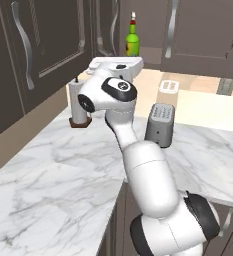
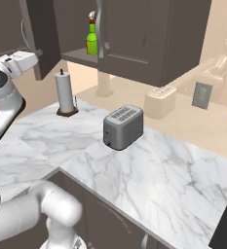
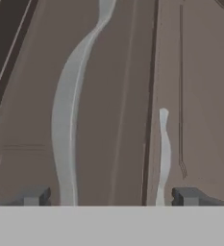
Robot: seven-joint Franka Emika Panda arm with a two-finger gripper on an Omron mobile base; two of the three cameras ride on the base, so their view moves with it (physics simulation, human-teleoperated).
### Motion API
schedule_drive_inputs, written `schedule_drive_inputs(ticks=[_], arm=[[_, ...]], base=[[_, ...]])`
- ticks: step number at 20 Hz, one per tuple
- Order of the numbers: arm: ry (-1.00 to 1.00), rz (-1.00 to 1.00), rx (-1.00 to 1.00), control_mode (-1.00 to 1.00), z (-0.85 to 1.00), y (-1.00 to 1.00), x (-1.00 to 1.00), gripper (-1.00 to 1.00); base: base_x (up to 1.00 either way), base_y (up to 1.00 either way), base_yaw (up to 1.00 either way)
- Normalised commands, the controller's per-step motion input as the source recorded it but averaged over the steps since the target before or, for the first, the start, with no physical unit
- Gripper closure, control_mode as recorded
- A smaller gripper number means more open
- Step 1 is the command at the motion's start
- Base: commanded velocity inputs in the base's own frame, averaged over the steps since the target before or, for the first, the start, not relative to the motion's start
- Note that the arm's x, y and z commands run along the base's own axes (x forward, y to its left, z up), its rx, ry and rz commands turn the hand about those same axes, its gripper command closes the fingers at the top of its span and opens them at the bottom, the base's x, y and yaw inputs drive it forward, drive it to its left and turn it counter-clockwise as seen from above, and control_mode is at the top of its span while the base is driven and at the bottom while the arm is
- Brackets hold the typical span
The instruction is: Pick up the bar soap and spray from the sink, and place them back in the cabinet, and close the cabinet doors.
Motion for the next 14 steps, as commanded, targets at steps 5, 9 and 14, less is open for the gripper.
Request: schedule_drive_inputs(ticks=[5,9,14], arm=[[-0.01,-0.02,0.0,-1.0,0.0,-0.54,0.05,-1.0],[-0.05,-0.06,0.0,-1.0,0.0,-0.39,0.08,-1.0],[-0.05,-0.12,0.0,-1.0,0.0,-0.12,0.19,-1.0]], base=[[0.0,0.0,0.0],[0.0,0.0,0.0],[0.0,0.0,0.0]])
